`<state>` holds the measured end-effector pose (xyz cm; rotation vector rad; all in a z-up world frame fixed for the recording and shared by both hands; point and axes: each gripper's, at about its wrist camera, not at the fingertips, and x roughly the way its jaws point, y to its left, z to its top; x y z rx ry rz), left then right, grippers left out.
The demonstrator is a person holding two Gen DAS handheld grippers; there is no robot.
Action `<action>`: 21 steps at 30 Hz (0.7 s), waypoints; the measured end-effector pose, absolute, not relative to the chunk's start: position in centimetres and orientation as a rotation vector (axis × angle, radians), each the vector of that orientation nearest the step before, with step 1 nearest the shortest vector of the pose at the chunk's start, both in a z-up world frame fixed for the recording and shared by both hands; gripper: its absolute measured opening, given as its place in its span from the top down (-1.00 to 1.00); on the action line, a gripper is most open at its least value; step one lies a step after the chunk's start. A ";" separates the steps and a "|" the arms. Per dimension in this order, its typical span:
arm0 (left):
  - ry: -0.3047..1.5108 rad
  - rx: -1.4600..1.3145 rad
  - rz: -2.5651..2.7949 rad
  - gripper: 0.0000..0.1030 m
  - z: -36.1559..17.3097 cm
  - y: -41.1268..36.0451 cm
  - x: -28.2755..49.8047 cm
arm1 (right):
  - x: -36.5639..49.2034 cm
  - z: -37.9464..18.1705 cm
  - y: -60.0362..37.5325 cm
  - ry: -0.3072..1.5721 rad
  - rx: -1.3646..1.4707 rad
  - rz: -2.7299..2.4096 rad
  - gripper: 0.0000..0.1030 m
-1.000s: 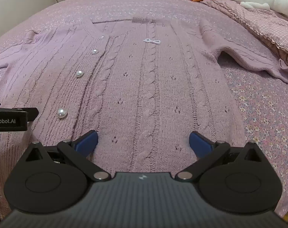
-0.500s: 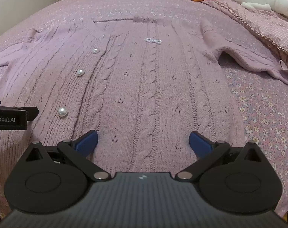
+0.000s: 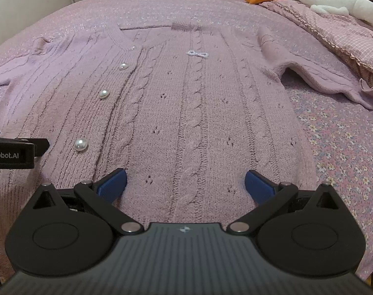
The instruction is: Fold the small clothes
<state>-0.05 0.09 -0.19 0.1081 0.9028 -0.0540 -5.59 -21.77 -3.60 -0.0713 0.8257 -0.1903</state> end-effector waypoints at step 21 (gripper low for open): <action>0.886 0.101 -0.047 -1.00 0.0 0.1 0.0 | -5.8 -3.5 -21.6 0.817 -0.073 -0.195 -1.00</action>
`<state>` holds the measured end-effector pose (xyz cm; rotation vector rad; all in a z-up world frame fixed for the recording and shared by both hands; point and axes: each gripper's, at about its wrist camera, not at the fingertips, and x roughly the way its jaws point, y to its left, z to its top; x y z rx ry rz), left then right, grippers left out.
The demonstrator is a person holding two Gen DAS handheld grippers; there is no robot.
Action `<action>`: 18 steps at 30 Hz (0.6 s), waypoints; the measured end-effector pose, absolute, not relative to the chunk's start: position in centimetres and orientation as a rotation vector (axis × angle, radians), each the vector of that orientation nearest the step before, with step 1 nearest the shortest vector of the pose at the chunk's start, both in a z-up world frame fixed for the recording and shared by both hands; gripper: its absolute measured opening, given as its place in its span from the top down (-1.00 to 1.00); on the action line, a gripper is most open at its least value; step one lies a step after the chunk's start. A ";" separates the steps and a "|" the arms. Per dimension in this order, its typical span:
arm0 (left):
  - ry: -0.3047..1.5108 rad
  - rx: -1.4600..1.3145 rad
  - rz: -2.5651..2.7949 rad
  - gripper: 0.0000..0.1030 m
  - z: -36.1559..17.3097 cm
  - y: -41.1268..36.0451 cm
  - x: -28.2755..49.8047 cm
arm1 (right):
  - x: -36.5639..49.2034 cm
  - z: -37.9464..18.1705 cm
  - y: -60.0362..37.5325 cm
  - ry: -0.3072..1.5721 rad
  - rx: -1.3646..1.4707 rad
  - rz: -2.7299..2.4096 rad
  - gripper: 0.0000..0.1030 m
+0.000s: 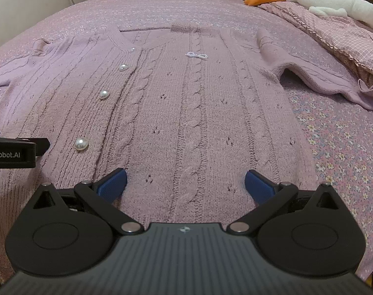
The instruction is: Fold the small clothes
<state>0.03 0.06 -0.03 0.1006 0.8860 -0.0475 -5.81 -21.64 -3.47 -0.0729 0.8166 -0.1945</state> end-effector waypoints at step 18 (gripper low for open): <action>0.903 0.102 -0.046 -1.00 0.1 0.2 0.5 | -5.9 -3.4 -22.0 0.818 -0.059 -0.174 -1.00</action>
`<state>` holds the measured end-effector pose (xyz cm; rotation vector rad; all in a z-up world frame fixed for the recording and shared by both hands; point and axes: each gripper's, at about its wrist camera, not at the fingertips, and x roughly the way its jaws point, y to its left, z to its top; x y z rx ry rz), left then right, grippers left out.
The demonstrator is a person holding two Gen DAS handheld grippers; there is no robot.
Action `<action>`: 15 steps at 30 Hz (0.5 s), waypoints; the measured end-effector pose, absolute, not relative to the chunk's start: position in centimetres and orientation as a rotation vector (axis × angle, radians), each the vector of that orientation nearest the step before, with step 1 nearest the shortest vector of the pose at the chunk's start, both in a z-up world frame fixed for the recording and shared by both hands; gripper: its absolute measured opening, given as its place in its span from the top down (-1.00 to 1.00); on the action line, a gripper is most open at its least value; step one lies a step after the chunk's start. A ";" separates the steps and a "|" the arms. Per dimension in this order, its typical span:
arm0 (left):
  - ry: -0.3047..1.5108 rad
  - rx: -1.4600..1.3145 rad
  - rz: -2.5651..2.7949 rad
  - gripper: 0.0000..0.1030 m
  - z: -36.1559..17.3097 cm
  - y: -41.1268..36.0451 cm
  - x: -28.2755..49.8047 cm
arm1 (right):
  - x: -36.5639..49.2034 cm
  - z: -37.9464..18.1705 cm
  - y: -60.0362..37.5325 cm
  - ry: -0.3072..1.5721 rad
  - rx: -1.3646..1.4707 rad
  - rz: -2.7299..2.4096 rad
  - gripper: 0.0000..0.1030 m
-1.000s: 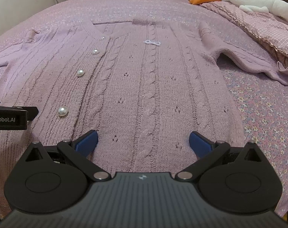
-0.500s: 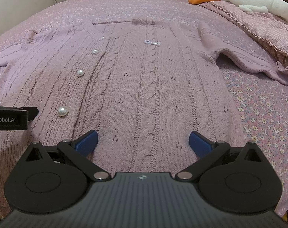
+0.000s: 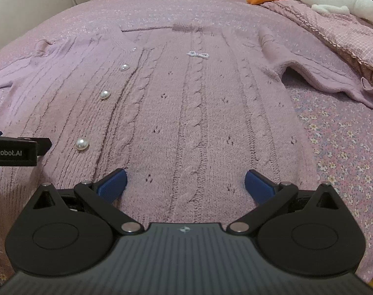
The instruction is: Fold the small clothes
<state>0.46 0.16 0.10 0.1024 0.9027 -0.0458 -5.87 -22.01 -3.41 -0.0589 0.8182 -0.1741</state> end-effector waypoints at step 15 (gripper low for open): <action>0.972 0.119 -0.018 -1.00 0.3 -0.3 1.4 | -5.9 -3.1 -22.9 0.837 -0.038 -0.120 -1.00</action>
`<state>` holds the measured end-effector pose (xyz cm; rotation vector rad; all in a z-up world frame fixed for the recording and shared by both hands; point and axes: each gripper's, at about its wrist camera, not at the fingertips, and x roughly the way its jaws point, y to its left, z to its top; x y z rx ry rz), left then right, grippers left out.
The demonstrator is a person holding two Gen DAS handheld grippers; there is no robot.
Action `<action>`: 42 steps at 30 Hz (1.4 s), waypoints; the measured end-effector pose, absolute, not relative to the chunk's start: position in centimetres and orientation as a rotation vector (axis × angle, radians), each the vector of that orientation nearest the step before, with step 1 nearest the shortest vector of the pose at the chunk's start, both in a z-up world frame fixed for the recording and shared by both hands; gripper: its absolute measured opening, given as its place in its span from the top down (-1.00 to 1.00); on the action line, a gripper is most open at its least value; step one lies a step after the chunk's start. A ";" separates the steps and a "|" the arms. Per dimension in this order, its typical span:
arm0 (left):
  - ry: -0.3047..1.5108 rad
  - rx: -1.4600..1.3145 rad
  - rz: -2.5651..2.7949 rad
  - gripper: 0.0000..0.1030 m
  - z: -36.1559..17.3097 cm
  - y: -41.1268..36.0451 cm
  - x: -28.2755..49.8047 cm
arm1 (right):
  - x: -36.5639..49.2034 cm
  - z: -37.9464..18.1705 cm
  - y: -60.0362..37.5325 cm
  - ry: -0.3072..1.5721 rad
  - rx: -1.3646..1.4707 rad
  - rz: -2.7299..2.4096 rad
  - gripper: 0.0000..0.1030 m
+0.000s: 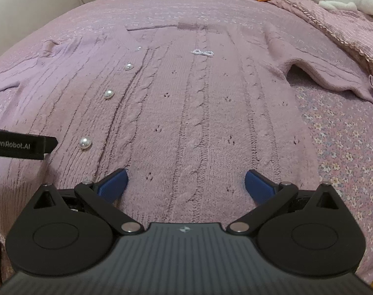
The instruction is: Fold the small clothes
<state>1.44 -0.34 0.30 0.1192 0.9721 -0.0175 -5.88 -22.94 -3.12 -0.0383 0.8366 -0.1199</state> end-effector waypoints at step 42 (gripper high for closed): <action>0.987 0.139 -0.016 -1.00 0.2 -0.7 1.9 | 3.4 3.1 -59.2 0.486 0.429 -0.619 0.70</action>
